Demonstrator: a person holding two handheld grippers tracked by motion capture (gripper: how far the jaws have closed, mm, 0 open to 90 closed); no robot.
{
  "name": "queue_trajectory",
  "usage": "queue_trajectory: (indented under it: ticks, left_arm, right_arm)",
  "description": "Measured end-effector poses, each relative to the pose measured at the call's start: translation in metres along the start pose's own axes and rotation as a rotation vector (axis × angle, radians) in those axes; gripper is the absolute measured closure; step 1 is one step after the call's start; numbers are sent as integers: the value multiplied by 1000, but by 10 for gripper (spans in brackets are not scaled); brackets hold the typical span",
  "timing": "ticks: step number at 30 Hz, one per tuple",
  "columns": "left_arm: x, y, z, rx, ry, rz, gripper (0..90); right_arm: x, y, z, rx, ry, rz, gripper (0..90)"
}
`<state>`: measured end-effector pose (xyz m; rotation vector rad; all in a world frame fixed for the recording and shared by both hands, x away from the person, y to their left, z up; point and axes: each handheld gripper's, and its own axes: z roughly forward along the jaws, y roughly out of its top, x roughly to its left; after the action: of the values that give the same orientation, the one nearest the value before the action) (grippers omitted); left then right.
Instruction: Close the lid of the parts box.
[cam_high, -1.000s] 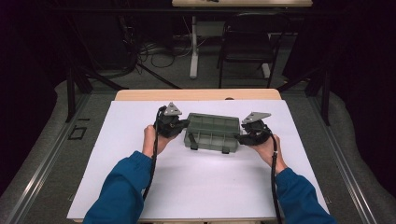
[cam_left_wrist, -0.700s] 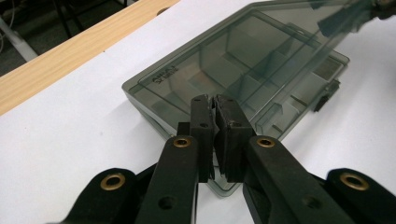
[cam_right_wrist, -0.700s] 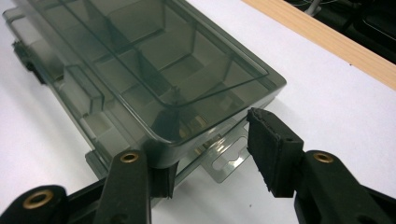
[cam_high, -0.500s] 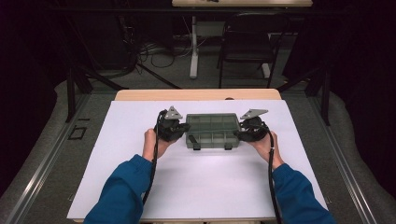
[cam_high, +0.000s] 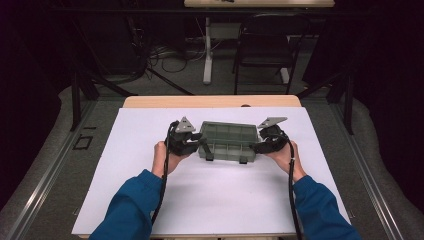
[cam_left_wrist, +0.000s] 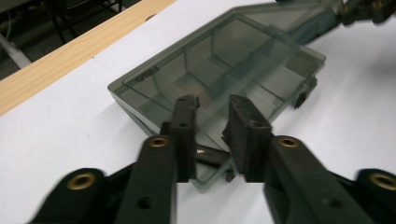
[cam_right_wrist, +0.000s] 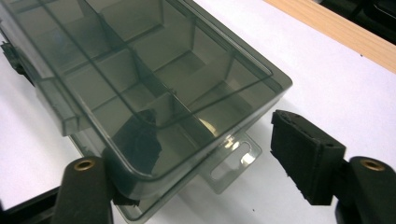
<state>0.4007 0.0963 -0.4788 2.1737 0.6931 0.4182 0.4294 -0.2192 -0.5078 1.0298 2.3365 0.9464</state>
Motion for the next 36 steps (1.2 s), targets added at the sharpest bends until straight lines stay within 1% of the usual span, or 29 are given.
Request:
queue_trajectory:
  ticks: [1, 3, 5, 6, 7, 9, 10, 11, 13, 14, 15, 17, 19, 20, 22, 23, 24, 25, 27, 29, 30, 33, 36]
  left_arm:
    - [-2, -1, 1, 11, 7, 18, 583]
    - [-6, -2, 3, 25, 18, 50, 533]
    - [-10, 0, 7, 53, 60, 86, 473]
    - [-11, 2, 10, 70, 85, 109, 460]
    - [-12, 2, 12, 72, 109, 123, 454]
    - [-15, 3, 14, 74, 155, 139, 432]
    - [-16, 4, 14, 66, 170, 147, 424]
    - [-16, 4, 14, 60, 176, 147, 407]
    - [-17, 3, 14, 53, 207, 150, 372]
    - [-16, 3, 14, 56, 209, 150, 360]
    - [-15, 2, 14, 59, 219, 146, 354]
    - [-12, 1, 15, 54, 230, 127, 329]
    - [-7, 1, 18, 71, 217, 115, 323]
    - [-4, 1, 20, 74, 206, 112, 330]
    - [-1, 1, 23, 54, 185, 86, 399]
    - [0, 1, 23, 47, 179, 76, 418]
    - [0, 1, 24, 40, 182, 72, 445]
    - [-1, 1, 24, 34, 188, 72, 443]
    - [-1, 1, 25, 43, 184, 65, 445]
    - [-2, -1, 26, 39, 179, 48, 448]
    - [-3, -2, 26, 40, 182, 46, 456]
    - [-4, -3, 27, 30, 193, 34, 465]
    - [-3, -3, 26, 20, 188, 10, 470]
  right_arm:
    - [0, 1, 0, -5, 0, -4, 320]
    - [1, 2, 0, -9, -1, -3, 320]
    - [1, 2, 1, -10, 0, -7, 320]
    - [1, 2, 1, -11, 1, -7, 317]
    - [2, 3, 2, -13, 0, -7, 315]
    - [2, 3, 2, -13, 3, -10, 316]
    - [2, 3, 1, -16, 1, -12, 316]
    - [2, 4, 1, -17, 2, -12, 319]
    - [1, 4, 0, -24, 0, -14, 325]
    - [1, 4, -1, -28, -1, -12, 328]
    - [0, 4, -1, -30, -1, -14, 329]
    - [-1, 3, -2, -26, 2, -13, 328]
    - [-1, 3, -2, -28, 3, -12, 328]
    - [-1, 2, -2, -29, 2, -10, 328]
    - [-1, 2, -2, -27, 5, -9, 326]
    - [-1, 2, -2, -27, 3, -8, 323]
    - [0, 1, -2, -24, 3, -3, 323]
    - [1, 0, -3, -24, -2, -6, 322]
    - [3, -3, -5, -14, -2, -4, 296]
    - [4, -7, -8, -11, -3, 3, 271]
    - [4, -9, -9, -6, -3, 6, 261]
    - [5, -15, -6, 12, 3, 13, 195]
    - [10, -19, -3, 23, 5, 12, 196]
